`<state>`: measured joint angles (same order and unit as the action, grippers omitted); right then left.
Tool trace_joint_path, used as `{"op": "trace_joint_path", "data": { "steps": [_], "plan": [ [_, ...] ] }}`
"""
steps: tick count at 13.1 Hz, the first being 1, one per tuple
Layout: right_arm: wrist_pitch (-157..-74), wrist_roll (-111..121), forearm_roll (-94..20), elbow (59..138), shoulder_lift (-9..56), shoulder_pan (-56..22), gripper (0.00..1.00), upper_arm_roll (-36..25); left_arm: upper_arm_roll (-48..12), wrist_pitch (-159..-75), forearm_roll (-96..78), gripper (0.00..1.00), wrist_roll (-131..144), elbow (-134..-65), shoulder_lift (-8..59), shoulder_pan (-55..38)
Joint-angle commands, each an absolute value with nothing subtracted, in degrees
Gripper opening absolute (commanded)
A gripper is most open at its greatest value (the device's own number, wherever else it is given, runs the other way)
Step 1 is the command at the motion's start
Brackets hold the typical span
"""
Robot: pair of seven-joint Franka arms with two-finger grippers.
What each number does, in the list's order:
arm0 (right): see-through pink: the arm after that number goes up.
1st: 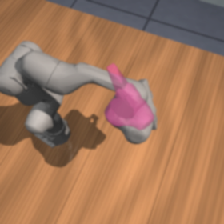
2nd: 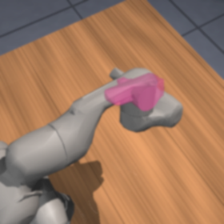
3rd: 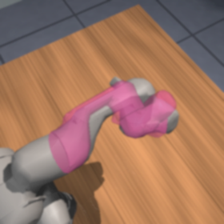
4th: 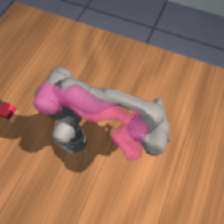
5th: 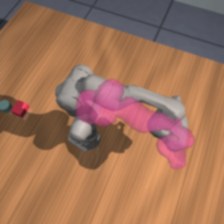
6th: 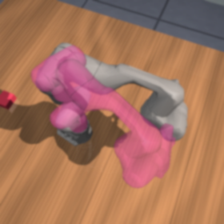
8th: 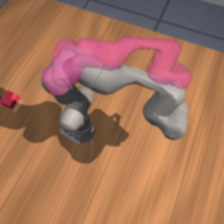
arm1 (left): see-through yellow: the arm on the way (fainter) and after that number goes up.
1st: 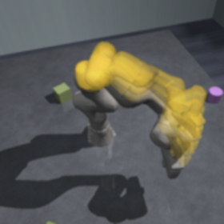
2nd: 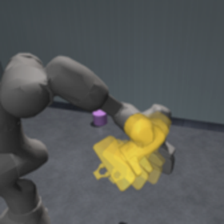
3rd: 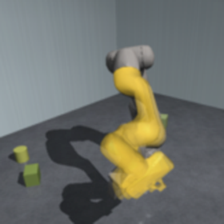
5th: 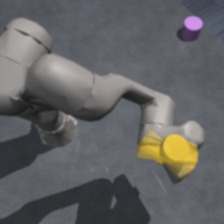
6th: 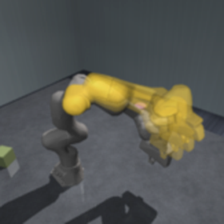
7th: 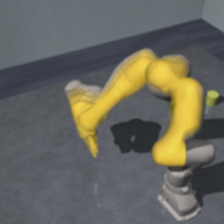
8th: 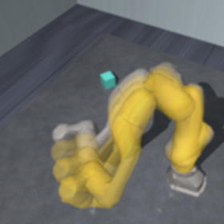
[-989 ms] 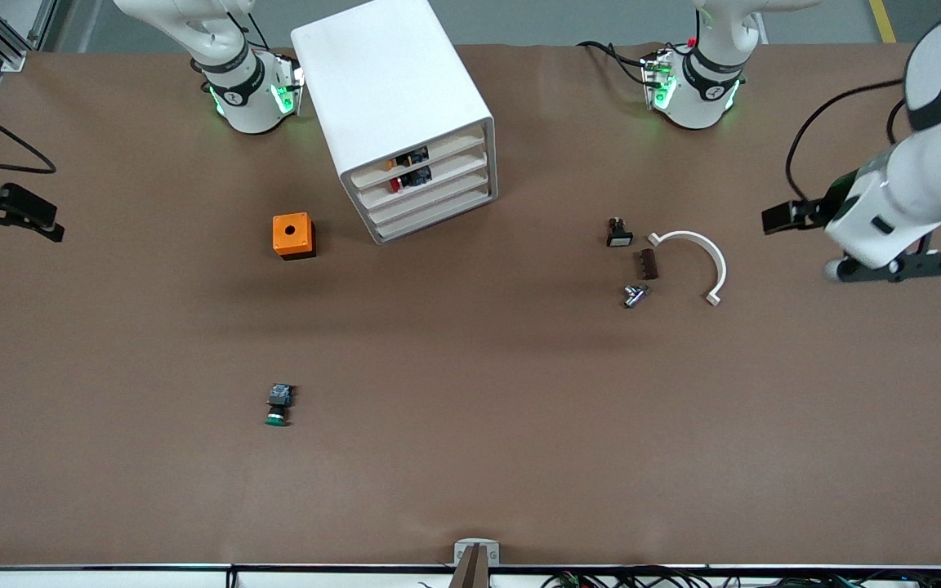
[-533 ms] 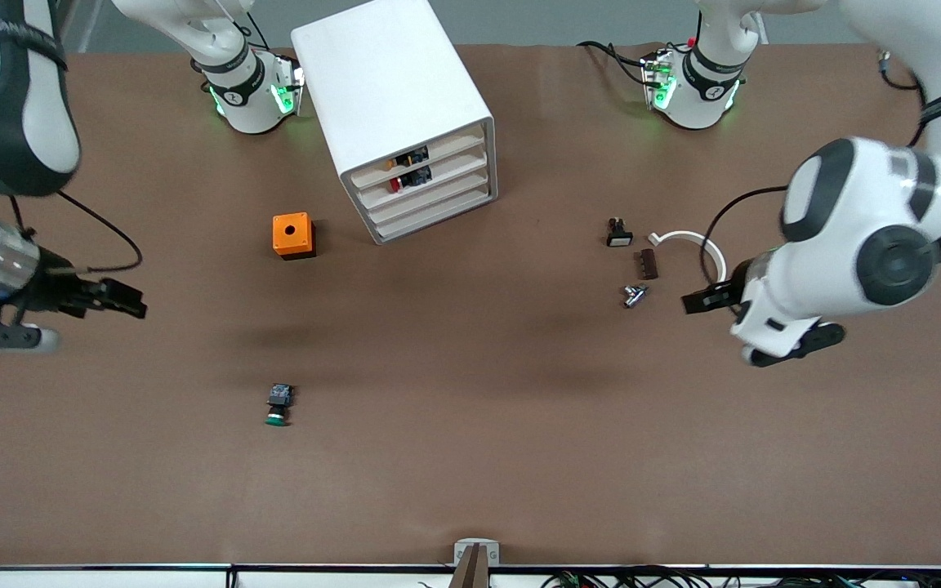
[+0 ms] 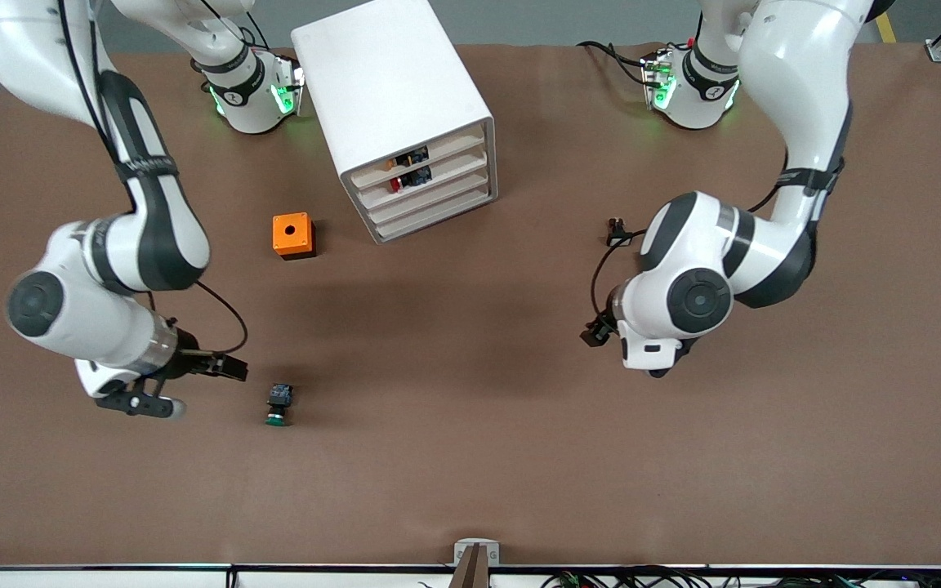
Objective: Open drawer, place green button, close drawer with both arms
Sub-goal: 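Reach the right gripper to the green button while the left gripper approaches the drawer, then grasp the green button with the right gripper while the left gripper grips the drawer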
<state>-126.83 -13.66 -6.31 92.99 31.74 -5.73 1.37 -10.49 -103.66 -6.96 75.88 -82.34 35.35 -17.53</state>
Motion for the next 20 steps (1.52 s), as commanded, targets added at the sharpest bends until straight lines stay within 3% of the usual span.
{"op": "trace_joint_path", "data": {
  "steps": [1,8,14,16,20],
  "plan": [
    [-131.6,-17.9,-6.7,91.7,36.7,-6.3,1.00,1.8,-10.3,-106.2,-14.3,1.00,86.7,-80.5,40.1,-20.1],
    [-138.4,-21.6,-6.6,92.7,41.3,-8.9,1.00,1.8,-10.3,-109.3,-37.8,0.99,103.5,-82.1,47.1,-24.1],
    [-139.8,-21.4,-6.2,92.9,43.2,-8.8,0.77,1.8,-10.3,-109.3,-51.6,0.97,121.7,-81.6,52.8,-27.9],
    [-139.3,-21.4,-6.2,92.9,43.2,-8.8,0.59,1.8,-10.3,-109.0,-55.1,0.92,124.4,-81.6,53.1,-29.4],
    [-139.1,-17.9,-6.2,92.5,43.0,-7.6,0.10,1.8,-10.4,-103.8,-59.1,0.90,128.2,-81.6,53.0,-31.1]
  ]
}}
